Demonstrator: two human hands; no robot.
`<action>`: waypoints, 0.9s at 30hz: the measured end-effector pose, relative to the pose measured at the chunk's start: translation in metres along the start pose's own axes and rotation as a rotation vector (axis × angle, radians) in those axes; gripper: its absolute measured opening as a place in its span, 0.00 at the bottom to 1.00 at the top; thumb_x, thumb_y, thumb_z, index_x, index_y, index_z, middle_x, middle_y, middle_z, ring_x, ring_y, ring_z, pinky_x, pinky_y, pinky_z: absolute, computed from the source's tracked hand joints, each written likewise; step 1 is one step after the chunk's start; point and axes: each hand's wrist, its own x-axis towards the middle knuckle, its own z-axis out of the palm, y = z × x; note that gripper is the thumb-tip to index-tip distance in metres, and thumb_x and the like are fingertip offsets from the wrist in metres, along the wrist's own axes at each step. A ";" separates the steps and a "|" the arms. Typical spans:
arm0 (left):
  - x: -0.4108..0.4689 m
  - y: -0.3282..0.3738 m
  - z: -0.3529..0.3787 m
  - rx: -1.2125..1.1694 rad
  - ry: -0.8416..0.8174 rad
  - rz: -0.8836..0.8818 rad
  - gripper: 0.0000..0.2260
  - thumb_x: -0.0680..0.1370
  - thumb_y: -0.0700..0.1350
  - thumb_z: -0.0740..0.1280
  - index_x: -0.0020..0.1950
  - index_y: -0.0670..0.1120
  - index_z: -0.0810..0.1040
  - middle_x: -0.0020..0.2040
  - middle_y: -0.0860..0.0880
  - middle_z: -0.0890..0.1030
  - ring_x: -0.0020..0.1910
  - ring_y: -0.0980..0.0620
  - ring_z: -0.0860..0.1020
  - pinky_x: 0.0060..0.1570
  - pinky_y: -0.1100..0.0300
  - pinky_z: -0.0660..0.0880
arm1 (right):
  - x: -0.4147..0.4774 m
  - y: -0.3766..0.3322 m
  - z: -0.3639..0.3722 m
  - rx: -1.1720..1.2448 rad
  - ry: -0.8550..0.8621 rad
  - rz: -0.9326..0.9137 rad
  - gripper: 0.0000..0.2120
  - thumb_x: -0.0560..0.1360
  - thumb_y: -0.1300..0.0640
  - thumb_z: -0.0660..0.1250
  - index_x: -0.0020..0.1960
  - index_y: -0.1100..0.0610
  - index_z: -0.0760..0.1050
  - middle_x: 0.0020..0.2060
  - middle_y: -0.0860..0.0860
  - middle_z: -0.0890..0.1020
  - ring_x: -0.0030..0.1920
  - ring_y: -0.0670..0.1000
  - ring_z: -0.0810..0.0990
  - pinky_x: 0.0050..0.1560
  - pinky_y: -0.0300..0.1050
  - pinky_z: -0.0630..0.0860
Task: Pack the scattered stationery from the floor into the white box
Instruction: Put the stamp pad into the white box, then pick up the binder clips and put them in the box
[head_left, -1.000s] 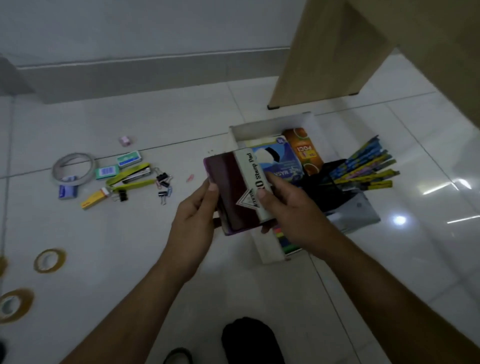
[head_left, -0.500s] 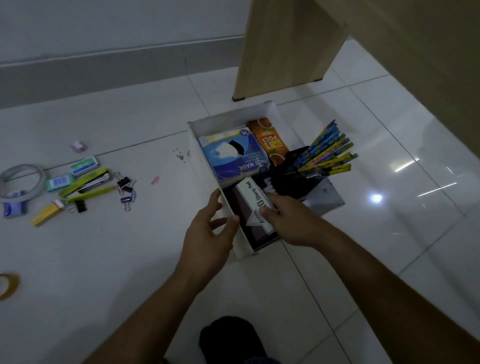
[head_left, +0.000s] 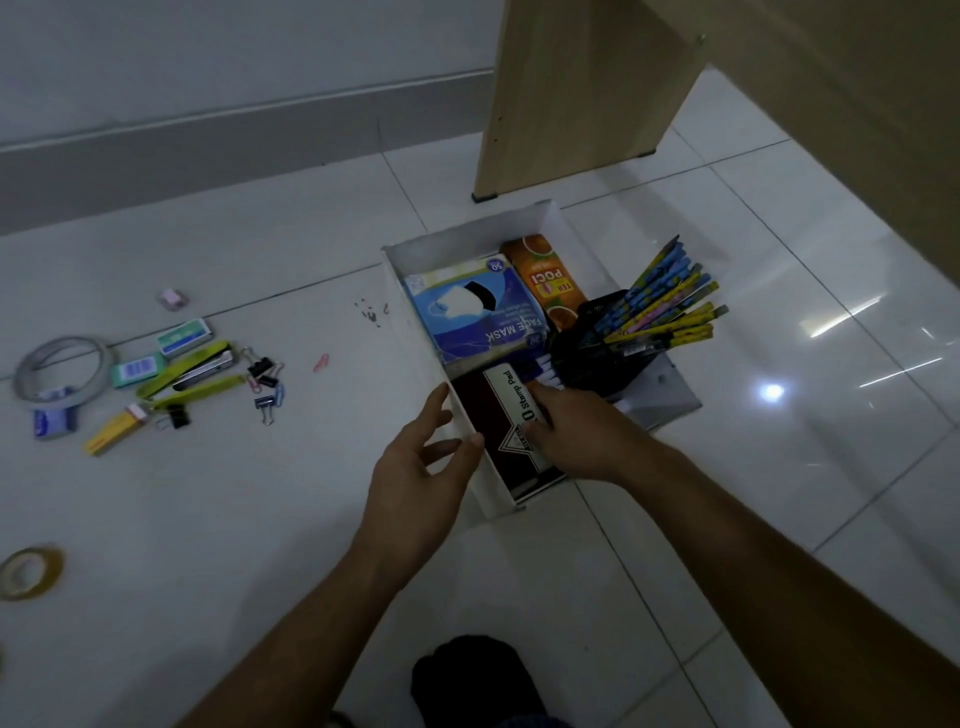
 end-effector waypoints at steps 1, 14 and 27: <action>0.000 0.000 -0.001 0.009 0.001 0.002 0.27 0.78 0.50 0.67 0.75 0.62 0.62 0.66 0.56 0.73 0.59 0.57 0.78 0.56 0.49 0.79 | -0.001 -0.001 -0.003 0.016 -0.010 0.003 0.16 0.78 0.53 0.64 0.64 0.56 0.73 0.58 0.54 0.81 0.57 0.56 0.79 0.54 0.44 0.76; -0.004 -0.004 -0.004 -0.061 -0.013 -0.017 0.21 0.80 0.44 0.64 0.72 0.54 0.69 0.61 0.56 0.77 0.54 0.60 0.79 0.48 0.59 0.82 | -0.008 0.005 -0.006 -0.010 -0.028 -0.080 0.19 0.77 0.54 0.65 0.68 0.53 0.72 0.61 0.53 0.80 0.60 0.55 0.78 0.56 0.42 0.73; -0.003 -0.010 -0.064 -0.016 0.188 -0.079 0.06 0.79 0.45 0.66 0.55 0.48 0.80 0.53 0.59 0.81 0.52 0.58 0.80 0.54 0.50 0.80 | -0.013 -0.109 -0.018 0.099 0.395 -0.394 0.14 0.77 0.47 0.65 0.60 0.51 0.74 0.44 0.46 0.78 0.42 0.47 0.77 0.41 0.47 0.77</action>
